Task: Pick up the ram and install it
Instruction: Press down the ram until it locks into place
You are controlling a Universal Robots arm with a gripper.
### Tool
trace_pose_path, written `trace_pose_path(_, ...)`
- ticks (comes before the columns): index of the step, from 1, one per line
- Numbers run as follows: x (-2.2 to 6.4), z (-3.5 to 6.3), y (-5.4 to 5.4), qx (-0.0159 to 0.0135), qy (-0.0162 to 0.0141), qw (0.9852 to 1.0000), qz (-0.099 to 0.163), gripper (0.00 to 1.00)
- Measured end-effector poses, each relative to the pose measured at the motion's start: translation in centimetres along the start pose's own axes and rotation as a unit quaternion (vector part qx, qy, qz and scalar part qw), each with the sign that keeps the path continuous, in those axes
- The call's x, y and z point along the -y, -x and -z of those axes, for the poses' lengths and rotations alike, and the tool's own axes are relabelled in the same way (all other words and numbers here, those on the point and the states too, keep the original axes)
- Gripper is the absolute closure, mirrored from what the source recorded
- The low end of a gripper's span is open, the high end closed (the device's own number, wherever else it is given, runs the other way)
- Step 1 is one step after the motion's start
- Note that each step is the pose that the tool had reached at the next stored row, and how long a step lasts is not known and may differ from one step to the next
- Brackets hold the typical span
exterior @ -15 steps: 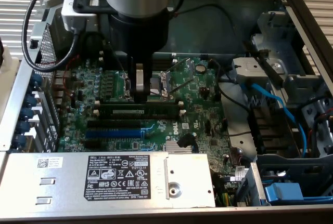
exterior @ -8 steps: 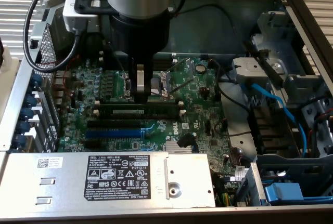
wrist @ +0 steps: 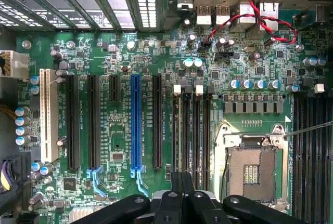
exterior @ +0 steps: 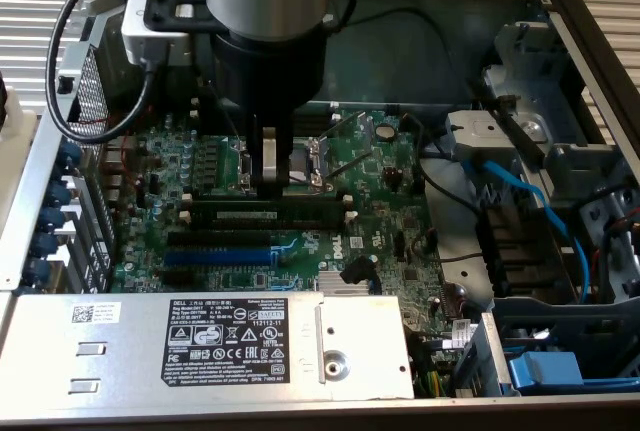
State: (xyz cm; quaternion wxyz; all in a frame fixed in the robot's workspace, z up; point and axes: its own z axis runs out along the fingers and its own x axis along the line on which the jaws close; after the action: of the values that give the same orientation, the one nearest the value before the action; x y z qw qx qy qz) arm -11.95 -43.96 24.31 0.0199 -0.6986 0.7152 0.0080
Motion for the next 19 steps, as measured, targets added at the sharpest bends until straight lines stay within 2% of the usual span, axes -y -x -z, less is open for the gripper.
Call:
trace_pose_path(5, 0.01, -0.23, 0.00, 0.0019, 0.0042, 1.0000, 0.000, 0.89)
trace_pose_path(9, 0.26, -0.32, 0.00, 0.0022, 0.0079, 1.0000, 0.000, 0.89)
trace_pose_path(19, 0.38, -0.53, -0.01, 0.0021, 0.0106, 0.9999, 0.000, 0.89)
